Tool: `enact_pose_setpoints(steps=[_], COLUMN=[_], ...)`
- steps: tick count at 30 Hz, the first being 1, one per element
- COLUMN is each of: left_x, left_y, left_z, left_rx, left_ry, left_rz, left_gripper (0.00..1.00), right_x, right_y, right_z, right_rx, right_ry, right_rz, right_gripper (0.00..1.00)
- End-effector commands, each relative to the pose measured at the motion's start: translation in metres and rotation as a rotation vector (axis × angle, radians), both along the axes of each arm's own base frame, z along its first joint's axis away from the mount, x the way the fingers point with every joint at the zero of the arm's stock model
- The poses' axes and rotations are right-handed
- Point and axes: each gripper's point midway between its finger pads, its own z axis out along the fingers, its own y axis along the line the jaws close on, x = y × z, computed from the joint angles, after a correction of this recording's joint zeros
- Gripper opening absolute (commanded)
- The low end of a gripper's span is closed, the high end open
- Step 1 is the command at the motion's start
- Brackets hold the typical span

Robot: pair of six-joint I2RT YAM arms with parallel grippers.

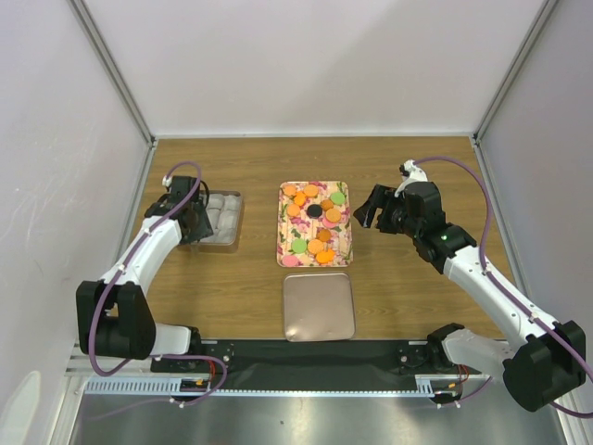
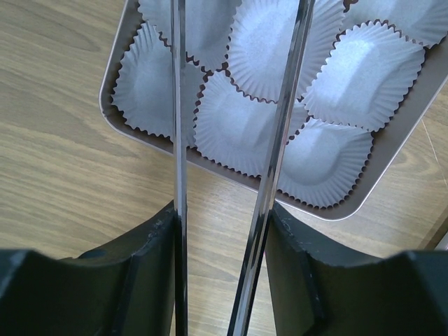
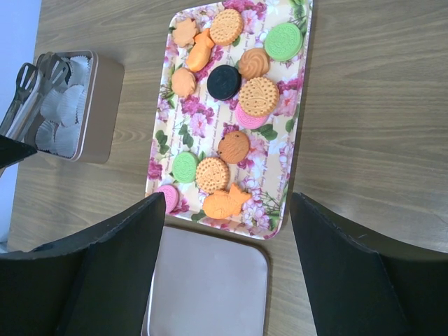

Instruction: Pack the cookies

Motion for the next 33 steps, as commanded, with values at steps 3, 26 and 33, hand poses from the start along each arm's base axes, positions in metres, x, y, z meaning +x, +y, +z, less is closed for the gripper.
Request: enact_pose_setpoints(steps=[3, 26, 33], left_x=[0.013, -0.008, -0.012], left_y=[0.003, -0.182, -0.211], left_z=[0.029, 0.065, 0.039], left_rx=[0.002, -0.083, -0.080], left_ry=[-0.092, -0.119, -0.053], left_rz=[-0.006, -0.505, -0.589], left_gripper=[0.51, 0.50, 0.50], right_x=[0.003, 0.012, 0.012], right_y=[0.002, -0.013, -0.015], right_z=[0.008, 0.009, 0.007], right_rx=[0.015, -0.036, -0.044], right_ry=[-0.032, -0.047, -0.042], right_rz=[0.014, -0.052, -0.061], right_gripper=[0.78, 0.78, 0.78])
